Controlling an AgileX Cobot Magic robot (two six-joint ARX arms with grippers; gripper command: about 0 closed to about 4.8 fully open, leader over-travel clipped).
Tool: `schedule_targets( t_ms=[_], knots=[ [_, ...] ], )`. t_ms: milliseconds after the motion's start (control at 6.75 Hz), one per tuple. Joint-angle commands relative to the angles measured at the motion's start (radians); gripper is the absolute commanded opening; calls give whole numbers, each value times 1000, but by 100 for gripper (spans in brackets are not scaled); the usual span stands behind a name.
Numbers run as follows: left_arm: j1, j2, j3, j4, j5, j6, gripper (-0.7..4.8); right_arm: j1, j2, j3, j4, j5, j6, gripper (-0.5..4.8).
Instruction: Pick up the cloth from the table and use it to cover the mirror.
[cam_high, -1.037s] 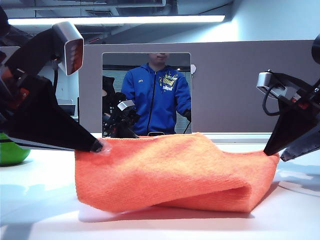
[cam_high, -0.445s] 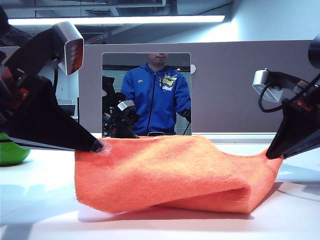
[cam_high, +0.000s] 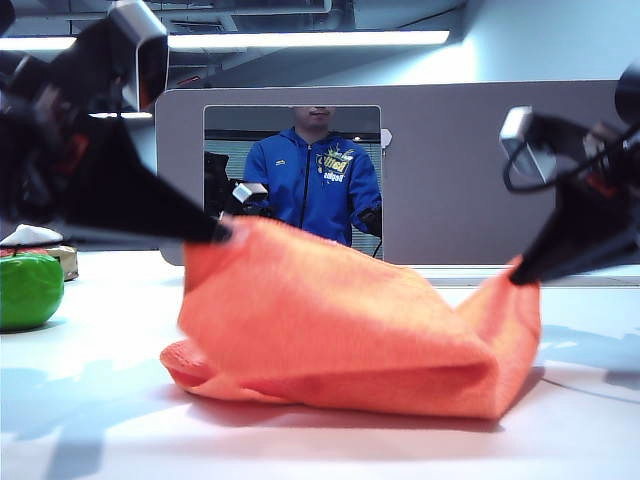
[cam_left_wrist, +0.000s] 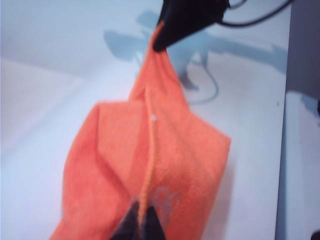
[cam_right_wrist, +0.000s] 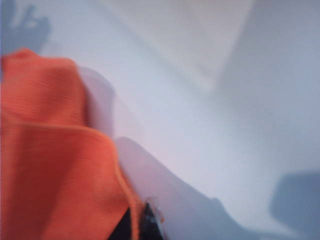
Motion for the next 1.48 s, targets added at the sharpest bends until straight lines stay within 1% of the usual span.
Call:
schedule_targets(
  t_ms=[148, 296, 445, 593, 741, 889, 1037, 1186, 1334, 1482],
  knots=[
    [0, -2, 27, 333, -217, -203, -6, 85, -145, 103, 115, -54, -1, -7],
    [2, -1, 76, 329, -278, -218, -6, 105, -150, 123, 166, -32, 1, -7],
    [94, -1, 262, 272, -446, -217, -6, 135, -151, 135, 488, 85, 181, -8],
    [126, -6, 335, 233, -605, -137, -6, 135, -151, 135, 834, 140, 262, -8],
    [126, -13, 336, 269, -613, -57, -6, 135, -151, 135, 876, 140, 262, -8],
    [126, -18, 338, 286, -604, -19, -6, 135, -151, 135, 900, 140, 262, -8],
    [130, -17, 364, 283, -604, -7, -6, 135, -151, 135, 941, 174, 262, -8],
    [132, -16, 374, 254, -629, -7, -6, 135, -151, 135, 937, 193, 262, -8],
    [156, 58, 400, 240, -632, -3, -6, 135, -129, 136, 946, 330, 262, -8],
    [156, 161, 469, 239, -618, -3, -6, 156, -68, 180, 912, 339, 262, -8]
  ],
)
